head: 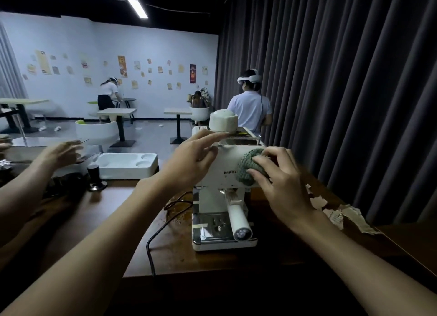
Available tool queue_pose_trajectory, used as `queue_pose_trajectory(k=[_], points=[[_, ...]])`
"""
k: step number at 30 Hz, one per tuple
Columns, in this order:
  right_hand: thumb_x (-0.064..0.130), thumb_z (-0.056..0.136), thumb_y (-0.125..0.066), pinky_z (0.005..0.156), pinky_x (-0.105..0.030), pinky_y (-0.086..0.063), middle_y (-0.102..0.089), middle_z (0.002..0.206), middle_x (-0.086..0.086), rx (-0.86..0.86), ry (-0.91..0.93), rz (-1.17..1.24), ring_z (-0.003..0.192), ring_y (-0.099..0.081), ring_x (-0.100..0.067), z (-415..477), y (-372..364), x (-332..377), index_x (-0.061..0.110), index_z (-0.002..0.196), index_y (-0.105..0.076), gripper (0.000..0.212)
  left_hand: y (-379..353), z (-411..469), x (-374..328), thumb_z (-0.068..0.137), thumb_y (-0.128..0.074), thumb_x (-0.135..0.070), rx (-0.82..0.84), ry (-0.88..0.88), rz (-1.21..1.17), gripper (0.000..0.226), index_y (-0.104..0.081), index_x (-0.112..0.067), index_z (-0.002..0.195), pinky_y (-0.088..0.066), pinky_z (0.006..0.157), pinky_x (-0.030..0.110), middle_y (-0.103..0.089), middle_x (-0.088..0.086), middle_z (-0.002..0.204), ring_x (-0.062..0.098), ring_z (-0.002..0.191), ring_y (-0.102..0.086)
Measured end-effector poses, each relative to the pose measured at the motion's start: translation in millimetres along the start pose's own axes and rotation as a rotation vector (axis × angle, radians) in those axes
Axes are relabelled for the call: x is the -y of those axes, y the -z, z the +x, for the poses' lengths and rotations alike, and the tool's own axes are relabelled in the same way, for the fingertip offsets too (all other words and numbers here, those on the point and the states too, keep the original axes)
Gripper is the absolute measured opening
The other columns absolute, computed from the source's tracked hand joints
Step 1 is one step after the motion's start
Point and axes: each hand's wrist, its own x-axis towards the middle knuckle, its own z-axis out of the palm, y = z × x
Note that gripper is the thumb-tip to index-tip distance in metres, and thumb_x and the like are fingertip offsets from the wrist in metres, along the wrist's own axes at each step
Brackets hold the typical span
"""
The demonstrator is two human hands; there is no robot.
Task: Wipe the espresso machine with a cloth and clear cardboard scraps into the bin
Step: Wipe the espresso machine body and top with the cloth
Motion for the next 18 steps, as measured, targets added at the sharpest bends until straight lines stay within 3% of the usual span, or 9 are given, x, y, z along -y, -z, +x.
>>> queue_pose_trajectory(k=[2,5,9,13,16,18], points=[[0.016,0.089,-0.069,0.092,-0.030,-0.044,-0.051,0.113,-0.015,-0.003,0.004,0.019,0.104,-0.051,-0.026,-1.7,-2.5,-0.3,0.000,0.107,-0.068,0.024,0.2,0.8,4.0,0.103,-0.044,-0.013,-0.026,-0.005,-0.038,0.040,-0.056,-0.031,0.136,-0.038,0.082,0.007,-0.054,-0.015,0.120,-0.008,0.100,-0.055],[0.016,0.089,-0.065,0.094,-0.030,-0.044,-0.041,0.118,-0.012,0.041,0.027,0.026,0.107,-0.049,-0.027,-4.0,-3.3,-2.9,-0.002,0.114,-0.065,0.031,1.6,-0.3,9.6,0.102,-0.040,-0.009,-0.047,0.029,-0.102,0.039,-0.054,-0.028,0.133,-0.039,0.093,0.012,-0.058,-0.016,0.123,-0.006,0.112,-0.052],[0.013,0.086,-0.072,0.091,-0.040,-0.046,-0.049,0.113,-0.017,0.086,0.071,-0.065,0.107,-0.049,-0.031,4.7,-7.4,3.7,-0.002,0.123,-0.062,0.041,1.9,-2.7,15.0,0.100,-0.038,-0.007,-0.034,0.058,-0.163,0.041,-0.058,-0.026,0.130,-0.036,0.103,0.017,-0.046,-0.012,0.141,0.003,0.127,-0.046],[0.015,0.084,-0.074,0.085,-0.044,-0.048,-0.057,0.108,-0.017,0.120,0.148,-0.086,0.102,-0.052,-0.033,24.6,-16.7,20.4,0.003,0.123,-0.065,0.041,1.4,-4.9,15.7,0.104,-0.038,-0.010,-0.032,0.114,-0.305,0.042,-0.060,-0.039,0.126,-0.039,0.092,0.009,-0.055,-0.015,0.131,-0.005,0.120,-0.049],[0.023,0.086,-0.071,0.081,-0.040,-0.041,-0.059,0.110,-0.013,0.119,0.191,-0.208,0.102,-0.050,-0.029,26.8,-9.8,12.6,0.011,0.122,-0.067,0.039,2.1,-4.4,16.0,0.104,-0.039,-0.009,-0.025,0.133,-0.336,0.044,-0.061,-0.042,0.123,-0.042,0.095,0.014,-0.056,-0.015,0.130,-0.003,0.120,-0.050],[0.021,0.086,-0.071,0.081,-0.041,-0.046,-0.059,0.110,-0.015,0.095,0.144,-0.191,0.100,-0.050,-0.030,23.8,-5.3,6.9,0.009,0.121,-0.068,0.037,3.5,-4.5,16.4,0.104,-0.039,-0.008,-0.020,0.129,-0.312,0.046,-0.060,-0.043,0.123,-0.039,0.094,0.010,-0.057,-0.018,0.130,-0.006,0.120,-0.049]])
